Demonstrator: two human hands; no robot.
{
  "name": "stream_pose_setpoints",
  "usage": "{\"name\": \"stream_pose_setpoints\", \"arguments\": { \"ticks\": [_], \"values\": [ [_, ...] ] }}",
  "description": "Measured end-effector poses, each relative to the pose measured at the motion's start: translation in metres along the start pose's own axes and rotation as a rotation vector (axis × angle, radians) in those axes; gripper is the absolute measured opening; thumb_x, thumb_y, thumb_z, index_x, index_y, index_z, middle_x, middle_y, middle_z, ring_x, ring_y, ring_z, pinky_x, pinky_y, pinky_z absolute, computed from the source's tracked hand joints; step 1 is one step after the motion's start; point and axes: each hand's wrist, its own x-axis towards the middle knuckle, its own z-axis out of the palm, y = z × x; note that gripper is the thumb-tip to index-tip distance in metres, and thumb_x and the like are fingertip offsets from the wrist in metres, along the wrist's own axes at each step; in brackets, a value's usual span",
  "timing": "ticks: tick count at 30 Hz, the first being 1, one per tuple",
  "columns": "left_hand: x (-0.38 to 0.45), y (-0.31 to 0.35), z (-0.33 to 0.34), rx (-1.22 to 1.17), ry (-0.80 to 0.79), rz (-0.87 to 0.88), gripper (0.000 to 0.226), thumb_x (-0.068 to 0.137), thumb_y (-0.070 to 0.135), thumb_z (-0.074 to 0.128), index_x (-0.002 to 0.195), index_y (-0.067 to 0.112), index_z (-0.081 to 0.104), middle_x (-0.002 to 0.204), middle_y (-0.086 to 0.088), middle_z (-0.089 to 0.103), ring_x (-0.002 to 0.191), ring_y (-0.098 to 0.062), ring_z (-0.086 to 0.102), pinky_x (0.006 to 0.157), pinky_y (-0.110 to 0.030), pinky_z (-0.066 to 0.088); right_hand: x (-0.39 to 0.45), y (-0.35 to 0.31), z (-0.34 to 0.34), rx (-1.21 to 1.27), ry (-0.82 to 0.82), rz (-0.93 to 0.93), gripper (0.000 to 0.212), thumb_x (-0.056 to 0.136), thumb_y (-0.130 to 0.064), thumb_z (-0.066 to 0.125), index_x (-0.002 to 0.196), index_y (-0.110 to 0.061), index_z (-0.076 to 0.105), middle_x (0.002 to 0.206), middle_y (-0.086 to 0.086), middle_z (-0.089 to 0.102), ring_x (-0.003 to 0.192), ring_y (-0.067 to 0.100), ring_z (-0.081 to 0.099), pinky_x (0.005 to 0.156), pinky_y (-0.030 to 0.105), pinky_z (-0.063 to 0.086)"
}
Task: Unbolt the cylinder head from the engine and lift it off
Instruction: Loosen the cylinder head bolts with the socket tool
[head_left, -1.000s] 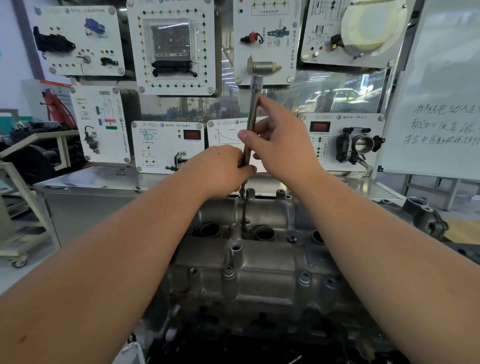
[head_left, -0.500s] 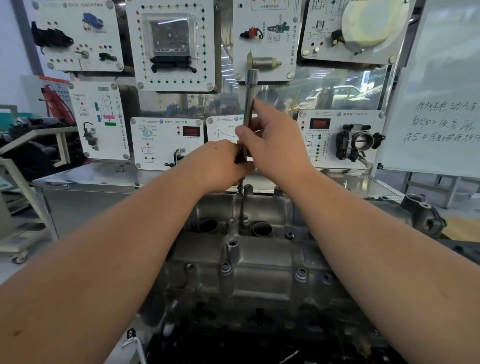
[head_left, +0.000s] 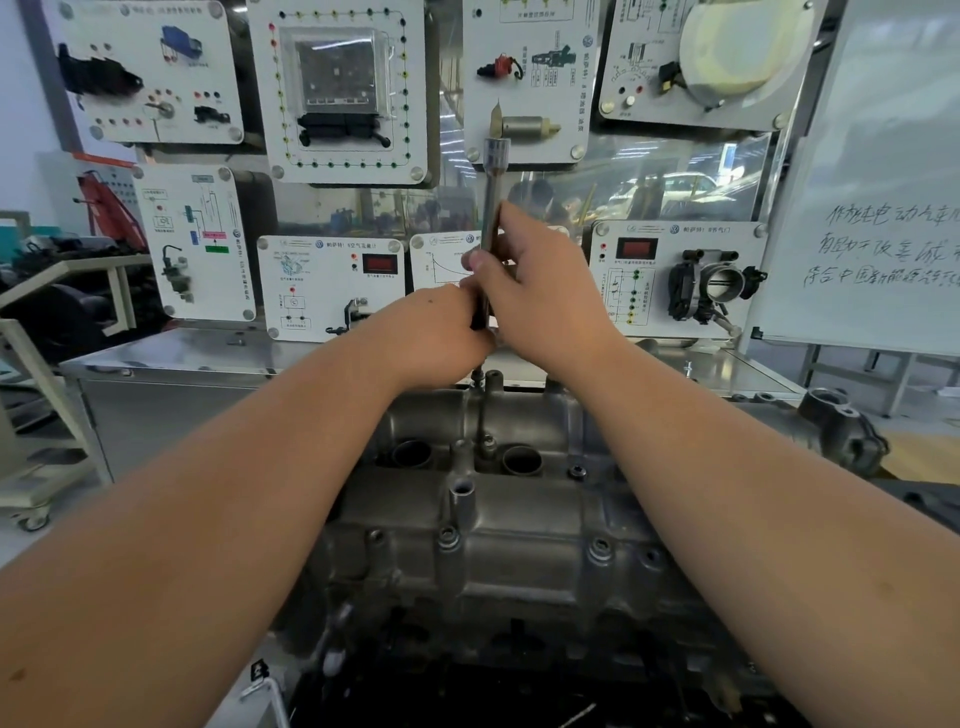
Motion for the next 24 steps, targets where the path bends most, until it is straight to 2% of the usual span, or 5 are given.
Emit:
{"name": "stream_pose_setpoints", "arguments": {
  "ticks": [5, 11, 16, 21, 24],
  "values": [
    [0.0008, -0.001, 0.0004, 0.005, -0.006, 0.019, 0.015, 0.101, 0.025, 0.048, 0.088, 0.019, 0.055, 0.075, 0.002, 0.059, 0.067, -0.01, 0.054, 0.059, -0.029, 0.039, -0.0035, -0.0026, -0.0002, 0.101, 0.012, 0.044, 0.043, 0.1, -0.022, 0.058, 0.14, -0.012, 0.046, 0.095, 0.003, 0.071, 0.088, 0.019, 0.068, 0.081, 0.037, 0.055],
    [-0.001, 0.0017, -0.0016, -0.011, 0.017, -0.004, 0.026, 0.099, 0.034, 0.049, 0.074, 0.03, 0.048, 0.073, 0.003, 0.061, 0.071, -0.011, 0.057, 0.062, -0.031, 0.041, -0.0006, -0.0003, 0.0004, 0.01, 0.056, 0.029, 0.013, 0.099, -0.02, 0.059, 0.1, -0.007, 0.055, 0.074, 0.003, 0.06, 0.069, 0.016, 0.055, 0.06, 0.029, 0.038],
    [-0.0034, 0.0046, -0.0024, -0.056, -0.002, -0.014, 0.011, 0.101, 0.024, 0.046, 0.095, 0.021, 0.055, 0.082, 0.002, 0.067, 0.081, -0.019, 0.064, 0.075, -0.035, 0.052, -0.0039, -0.003, 0.001, 0.088, 0.018, 0.051, 0.065, 0.103, -0.02, 0.053, 0.159, -0.022, 0.021, 0.094, 0.01, 0.073, 0.086, 0.022, 0.07, 0.083, 0.042, 0.057],
    [-0.0046, 0.0071, -0.0041, -0.017, 0.004, -0.052, 0.023, 0.1, 0.03, 0.048, 0.082, 0.021, 0.059, 0.084, -0.008, 0.071, 0.082, -0.026, 0.069, 0.081, -0.044, 0.056, -0.0018, -0.0042, 0.0026, 0.056, 0.089, 0.036, 0.053, 0.099, -0.023, 0.062, 0.15, -0.019, 0.045, 0.099, -0.002, 0.068, 0.091, 0.014, 0.063, 0.086, 0.026, 0.049],
    [-0.0054, 0.0072, -0.0038, -0.065, 0.006, -0.046, 0.016, 0.099, 0.024, 0.047, 0.095, 0.015, 0.06, 0.082, -0.006, 0.07, 0.084, -0.026, 0.068, 0.079, -0.041, 0.055, -0.0008, -0.0032, 0.0036, 0.093, 0.031, 0.043, 0.047, 0.101, -0.018, 0.055, 0.147, -0.012, 0.045, 0.095, 0.005, 0.071, 0.094, 0.024, 0.068, 0.088, 0.04, 0.055]
  ]
}}
